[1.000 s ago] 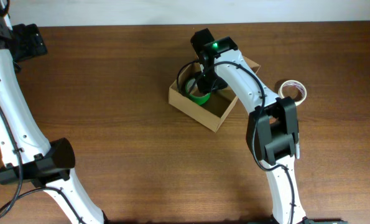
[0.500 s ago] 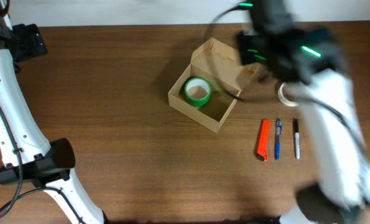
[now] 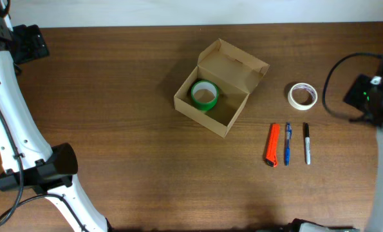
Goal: Pack container
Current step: 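Move the right gripper to the white tape roll and grasp it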
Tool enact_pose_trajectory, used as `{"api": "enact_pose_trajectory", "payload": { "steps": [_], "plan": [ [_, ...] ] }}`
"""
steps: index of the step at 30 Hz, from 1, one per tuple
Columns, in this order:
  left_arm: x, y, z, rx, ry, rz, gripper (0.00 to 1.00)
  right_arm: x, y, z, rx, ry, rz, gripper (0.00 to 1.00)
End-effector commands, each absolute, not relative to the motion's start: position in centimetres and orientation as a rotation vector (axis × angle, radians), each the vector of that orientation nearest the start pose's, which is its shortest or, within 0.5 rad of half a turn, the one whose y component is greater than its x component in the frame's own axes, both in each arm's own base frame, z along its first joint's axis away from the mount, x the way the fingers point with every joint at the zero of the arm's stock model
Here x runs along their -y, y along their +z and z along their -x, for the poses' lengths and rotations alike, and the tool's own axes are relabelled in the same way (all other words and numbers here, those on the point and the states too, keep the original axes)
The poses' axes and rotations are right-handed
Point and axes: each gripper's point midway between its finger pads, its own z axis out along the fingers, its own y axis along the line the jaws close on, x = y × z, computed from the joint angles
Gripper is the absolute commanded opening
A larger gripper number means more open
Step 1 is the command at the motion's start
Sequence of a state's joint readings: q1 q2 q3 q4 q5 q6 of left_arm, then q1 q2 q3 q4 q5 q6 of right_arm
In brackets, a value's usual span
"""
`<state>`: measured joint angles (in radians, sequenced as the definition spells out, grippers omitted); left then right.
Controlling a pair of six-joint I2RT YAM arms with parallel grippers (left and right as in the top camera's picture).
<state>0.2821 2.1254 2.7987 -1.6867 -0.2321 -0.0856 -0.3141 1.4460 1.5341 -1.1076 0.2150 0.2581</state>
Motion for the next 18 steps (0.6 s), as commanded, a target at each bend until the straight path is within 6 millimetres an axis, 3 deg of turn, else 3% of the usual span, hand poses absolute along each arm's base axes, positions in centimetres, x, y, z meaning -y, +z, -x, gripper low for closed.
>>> {"api": "enact_pose_trajectory", "payload": {
  "steps": [1,5,10,14,18],
  "plan": [
    [-16.2,32.8,-41.4,-2.542,0.368,0.546,1.00,13.3,18.0,-34.7,-2.573,0.049,-1.016,0.57],
    [-16.2,32.8,-41.4,-2.542,0.368,0.546,1.00,12.1,12.6,-37.1,-2.687,0.242,-1.099,0.56],
    [-16.2,32.8,-41.4,-2.542,0.368,0.546,1.00,10.9,7.9,-39.2,-2.724,0.411,-1.189,0.57],
    [-16.2,32.8,-41.4,-2.542,0.368,0.546,1.00,10.8,6.6,-40.5,-2.706,0.462,-1.189,0.57],
    [-16.2,32.8,-41.4,-2.542,0.368,0.546,1.00,11.4,6.7,-41.8,-2.648,0.459,-1.183,0.58]
  ]
}}
